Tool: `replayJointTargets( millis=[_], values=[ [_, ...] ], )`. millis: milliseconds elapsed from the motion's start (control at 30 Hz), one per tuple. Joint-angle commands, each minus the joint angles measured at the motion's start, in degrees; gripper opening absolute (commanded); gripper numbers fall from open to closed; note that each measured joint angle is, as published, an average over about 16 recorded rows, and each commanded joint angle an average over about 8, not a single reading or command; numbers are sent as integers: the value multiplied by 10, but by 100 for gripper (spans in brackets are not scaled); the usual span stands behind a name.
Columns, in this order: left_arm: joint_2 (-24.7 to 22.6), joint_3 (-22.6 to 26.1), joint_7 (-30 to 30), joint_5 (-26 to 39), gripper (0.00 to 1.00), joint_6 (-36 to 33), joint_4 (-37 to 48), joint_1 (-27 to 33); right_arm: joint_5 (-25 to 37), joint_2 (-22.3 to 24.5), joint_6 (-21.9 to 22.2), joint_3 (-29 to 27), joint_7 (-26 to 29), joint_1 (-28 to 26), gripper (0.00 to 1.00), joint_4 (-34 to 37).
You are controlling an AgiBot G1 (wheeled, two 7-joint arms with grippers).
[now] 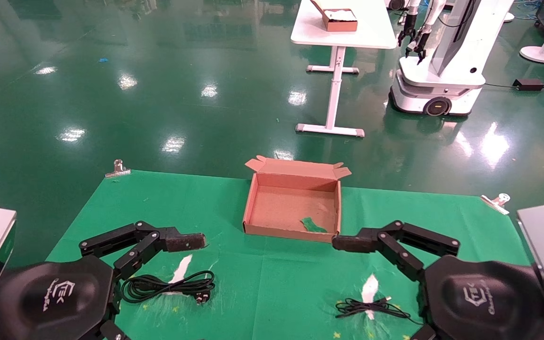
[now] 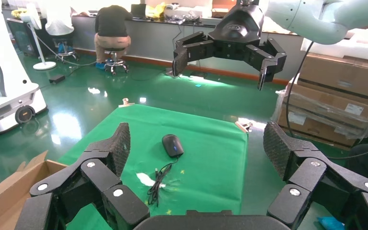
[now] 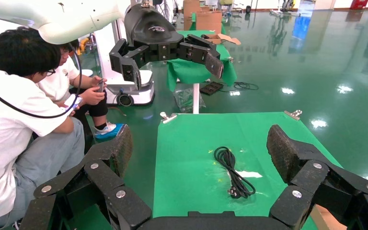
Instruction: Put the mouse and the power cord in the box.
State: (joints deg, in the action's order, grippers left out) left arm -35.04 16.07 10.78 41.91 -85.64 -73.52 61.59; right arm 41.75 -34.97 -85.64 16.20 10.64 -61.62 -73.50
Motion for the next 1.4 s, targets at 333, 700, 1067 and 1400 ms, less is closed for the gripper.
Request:
replayJointTargets(
  millis=[333, 700, 1067, 1400],
  values=[
    [0, 0, 0, 0, 100, 0, 0, 0, 0, 0, 0, 0, 0, 0, 100, 0],
    [0, 0, 0, 0, 100, 0, 0, 0, 0, 0, 0, 0, 0, 0, 100, 0],
    [4, 6, -1, 17, 100, -1, -5, 2, 2, 6, 2, -2, -4, 10, 100, 9],
    [-25, 132, 74, 318, 100, 6, -35, 94, 168, 51, 48, 49, 36, 9, 100, -23]
  ],
)
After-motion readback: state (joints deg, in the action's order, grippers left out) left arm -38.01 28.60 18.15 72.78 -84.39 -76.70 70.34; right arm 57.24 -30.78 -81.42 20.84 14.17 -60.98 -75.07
